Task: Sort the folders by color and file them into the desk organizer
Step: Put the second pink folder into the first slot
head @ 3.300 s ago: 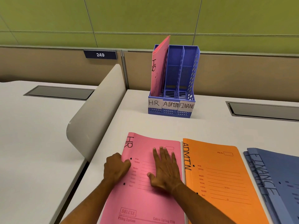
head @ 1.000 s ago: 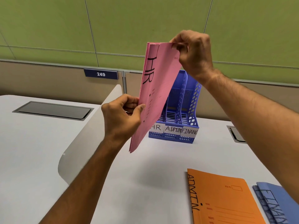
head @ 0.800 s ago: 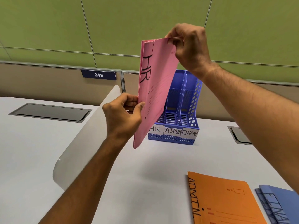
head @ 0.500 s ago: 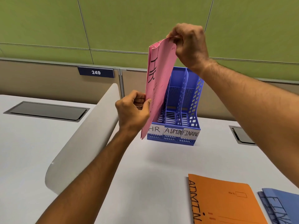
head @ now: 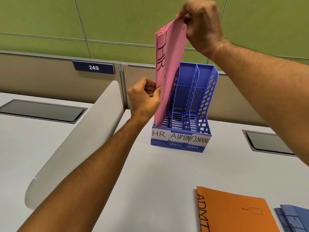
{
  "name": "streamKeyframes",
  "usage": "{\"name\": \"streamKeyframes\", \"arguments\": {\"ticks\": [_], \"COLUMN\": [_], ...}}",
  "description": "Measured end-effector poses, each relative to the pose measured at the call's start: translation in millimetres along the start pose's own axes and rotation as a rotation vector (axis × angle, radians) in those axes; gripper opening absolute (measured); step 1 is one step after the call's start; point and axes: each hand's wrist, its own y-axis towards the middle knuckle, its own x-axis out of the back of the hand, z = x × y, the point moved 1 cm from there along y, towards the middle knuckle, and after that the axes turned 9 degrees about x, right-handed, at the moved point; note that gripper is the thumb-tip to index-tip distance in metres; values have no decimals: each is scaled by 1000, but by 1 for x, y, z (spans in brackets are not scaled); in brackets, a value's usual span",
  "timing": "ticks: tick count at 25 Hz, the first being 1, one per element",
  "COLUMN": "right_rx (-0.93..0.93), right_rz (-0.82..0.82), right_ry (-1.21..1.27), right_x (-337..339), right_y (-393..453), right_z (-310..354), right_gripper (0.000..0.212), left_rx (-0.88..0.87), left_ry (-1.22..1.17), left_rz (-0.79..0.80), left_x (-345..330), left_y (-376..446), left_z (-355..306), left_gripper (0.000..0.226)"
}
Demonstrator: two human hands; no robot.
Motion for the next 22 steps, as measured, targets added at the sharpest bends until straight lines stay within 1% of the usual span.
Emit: {"name": "streamKeyframes", "arguments": {"ticks": [6, 11, 16, 19, 22], "right_rx": [24, 65, 120, 97, 97], "right_rz": [32, 49, 72, 116, 180], "right_ry": [-35, -39, -62, -77, -73], "right_x": [-14, -22, -23, -28, -37], "right_y": [3, 2, 1, -2, -10], "right_z": [-5, 4, 4, -3, -7], "right_gripper": [30, 29, 27, 26, 26], "left_rx": [40, 54, 30, 24, 64], "left_ry": [8, 36, 48, 65, 116], "left_rz": [21, 29, 9, 19, 51], "left_x": [-13, -10, -3, -7, -13], "left_y": [7, 2, 0, 0, -4], "left_z": [12, 21, 25, 26, 33], "left_gripper": [19, 21, 20, 18, 18]}}
